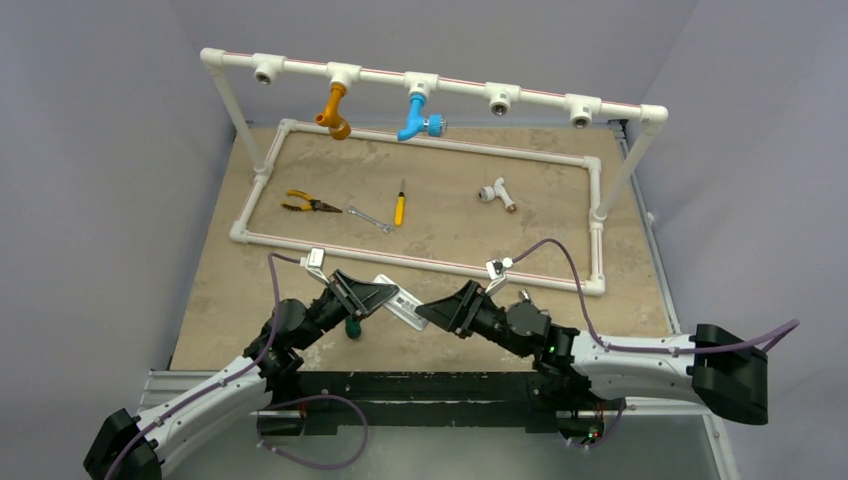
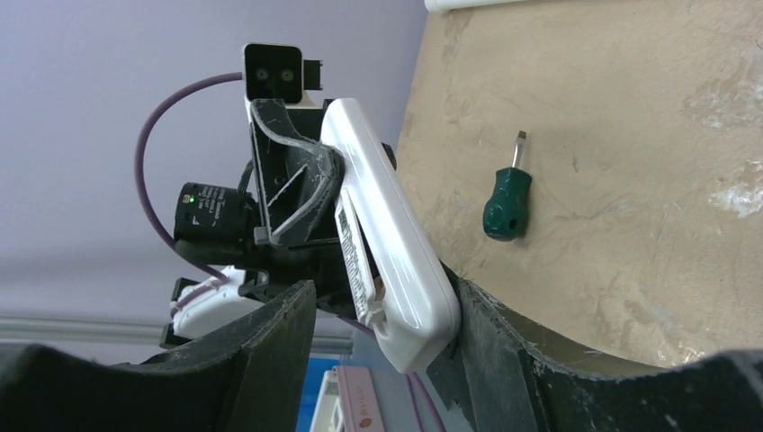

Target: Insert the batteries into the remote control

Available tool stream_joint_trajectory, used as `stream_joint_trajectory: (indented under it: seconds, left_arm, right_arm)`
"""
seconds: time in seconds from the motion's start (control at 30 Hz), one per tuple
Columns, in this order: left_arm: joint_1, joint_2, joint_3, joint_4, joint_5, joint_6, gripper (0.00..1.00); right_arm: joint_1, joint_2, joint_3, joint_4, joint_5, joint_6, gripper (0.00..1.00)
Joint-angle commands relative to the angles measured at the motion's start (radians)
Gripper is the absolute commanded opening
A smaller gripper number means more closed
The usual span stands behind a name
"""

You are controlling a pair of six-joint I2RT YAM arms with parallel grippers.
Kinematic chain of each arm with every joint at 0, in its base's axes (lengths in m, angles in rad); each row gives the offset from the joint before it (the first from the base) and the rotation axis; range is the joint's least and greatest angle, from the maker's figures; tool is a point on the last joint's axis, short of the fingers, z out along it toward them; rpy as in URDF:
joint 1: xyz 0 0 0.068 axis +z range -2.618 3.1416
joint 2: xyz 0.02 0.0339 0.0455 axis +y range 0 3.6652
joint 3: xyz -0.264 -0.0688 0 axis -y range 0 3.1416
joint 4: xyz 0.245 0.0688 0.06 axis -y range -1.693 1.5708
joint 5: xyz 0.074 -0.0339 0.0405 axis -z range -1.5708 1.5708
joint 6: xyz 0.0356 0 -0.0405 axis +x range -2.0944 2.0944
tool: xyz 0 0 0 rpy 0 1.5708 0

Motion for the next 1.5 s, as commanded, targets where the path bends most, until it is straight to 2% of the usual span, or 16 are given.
stream_joint_trajectory:
  seconds: [0.0,0.3,0.37,0.47,0.53,0.6,0.67,0.8,0.9,1.17,1.37,1.47]
  left_arm:
    - [-0.004,-0.007,0.005,0.045,0.011,-0.006,0.0]
    - [-0.004,-0.009,0.002,0.049,0.012,-0.006,0.0]
    - [-0.004,-0.007,0.002,0.05,0.013,-0.005,0.0]
    - [-0.003,-0.006,0.002,0.049,0.013,-0.005,0.0]
    - [-0.003,-0.005,0.002,0.049,0.013,-0.005,0.0]
    - [-0.002,-0.004,0.0,0.05,0.013,-0.006,0.0]
    - [-0.003,-0.002,0.0,0.052,0.012,-0.005,0.0]
    - [-0.002,-0.002,-0.001,0.055,0.014,-0.006,0.0]
    - [-0.002,-0.006,-0.003,0.055,0.015,-0.006,0.0]
    - [-0.003,0.009,0.0,0.099,0.032,-0.005,0.0]
    - [-0.003,0.064,0.012,0.173,0.07,0.003,0.0]
    - [-0.003,0.077,0.012,0.19,0.074,0.003,0.0]
  right_arm:
    - [-0.009,0.009,-0.003,0.089,-0.02,0.023,0.56]
    - [-0.015,0.046,-0.012,0.115,-0.03,0.026,0.47]
    - [-0.017,0.057,-0.015,0.117,-0.033,0.028,0.38]
    - [-0.017,0.076,-0.031,0.155,-0.028,0.03,0.15]
    - [-0.017,0.085,-0.043,0.184,-0.023,0.036,0.1]
    - [-0.017,0.085,-0.043,0.184,-0.023,0.036,0.09]
    - [-0.017,0.079,-0.043,0.178,-0.025,0.03,0.15]
    - [-0.017,0.054,-0.043,0.167,-0.018,0.007,0.48]
    - [-0.017,0.033,-0.058,0.195,-0.004,-0.005,0.61]
    - [-0.018,0.051,-0.068,0.281,-0.012,-0.021,0.65]
    - [-0.018,0.161,-0.049,0.417,-0.065,-0.023,0.63]
    - [-0.018,0.205,-0.037,0.456,-0.084,-0.017,0.58]
